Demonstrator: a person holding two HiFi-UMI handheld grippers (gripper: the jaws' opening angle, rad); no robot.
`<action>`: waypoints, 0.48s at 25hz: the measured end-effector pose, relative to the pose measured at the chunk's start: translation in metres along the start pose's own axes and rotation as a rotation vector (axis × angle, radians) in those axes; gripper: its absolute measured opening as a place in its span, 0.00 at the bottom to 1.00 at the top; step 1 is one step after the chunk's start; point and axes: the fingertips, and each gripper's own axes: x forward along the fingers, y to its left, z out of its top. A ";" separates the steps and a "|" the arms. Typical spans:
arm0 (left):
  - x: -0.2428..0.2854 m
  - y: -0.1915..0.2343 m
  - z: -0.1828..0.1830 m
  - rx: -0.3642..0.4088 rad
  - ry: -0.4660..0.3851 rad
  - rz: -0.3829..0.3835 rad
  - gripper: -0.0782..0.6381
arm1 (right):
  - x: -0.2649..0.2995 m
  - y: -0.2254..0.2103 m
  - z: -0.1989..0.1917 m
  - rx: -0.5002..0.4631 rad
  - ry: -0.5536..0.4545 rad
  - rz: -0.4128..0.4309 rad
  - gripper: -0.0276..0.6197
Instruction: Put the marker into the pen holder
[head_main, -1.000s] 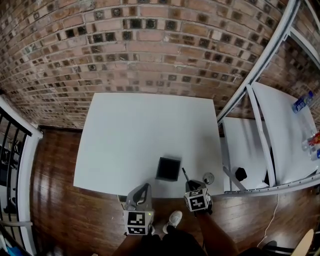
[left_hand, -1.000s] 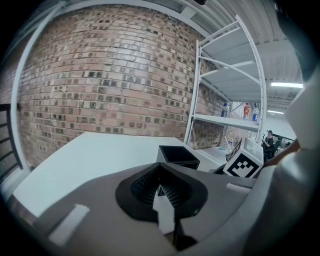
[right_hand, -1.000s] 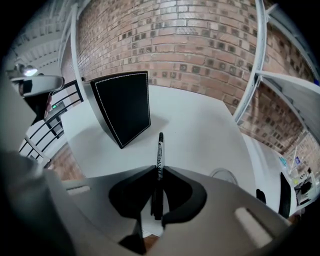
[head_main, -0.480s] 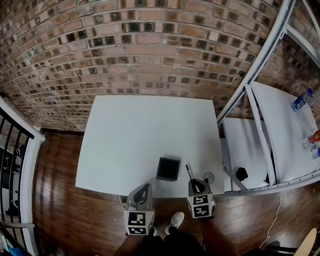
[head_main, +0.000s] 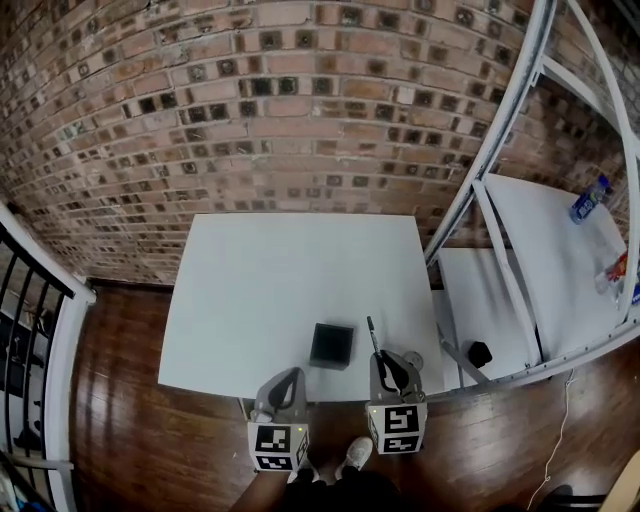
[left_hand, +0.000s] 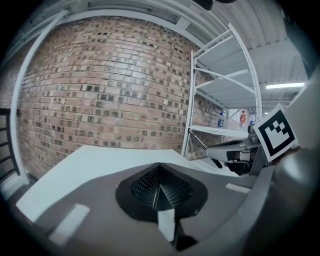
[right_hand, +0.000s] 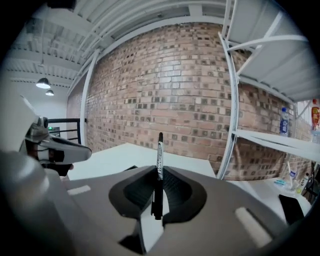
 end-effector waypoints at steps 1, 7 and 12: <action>-0.001 0.000 0.004 0.002 -0.009 -0.001 0.13 | -0.002 0.002 0.008 0.005 -0.026 -0.001 0.11; -0.016 0.005 0.027 0.030 -0.072 0.021 0.13 | -0.014 0.015 0.035 0.011 -0.120 0.003 0.11; -0.024 0.003 0.037 0.031 -0.114 0.001 0.13 | -0.015 0.025 0.047 0.006 -0.151 0.015 0.11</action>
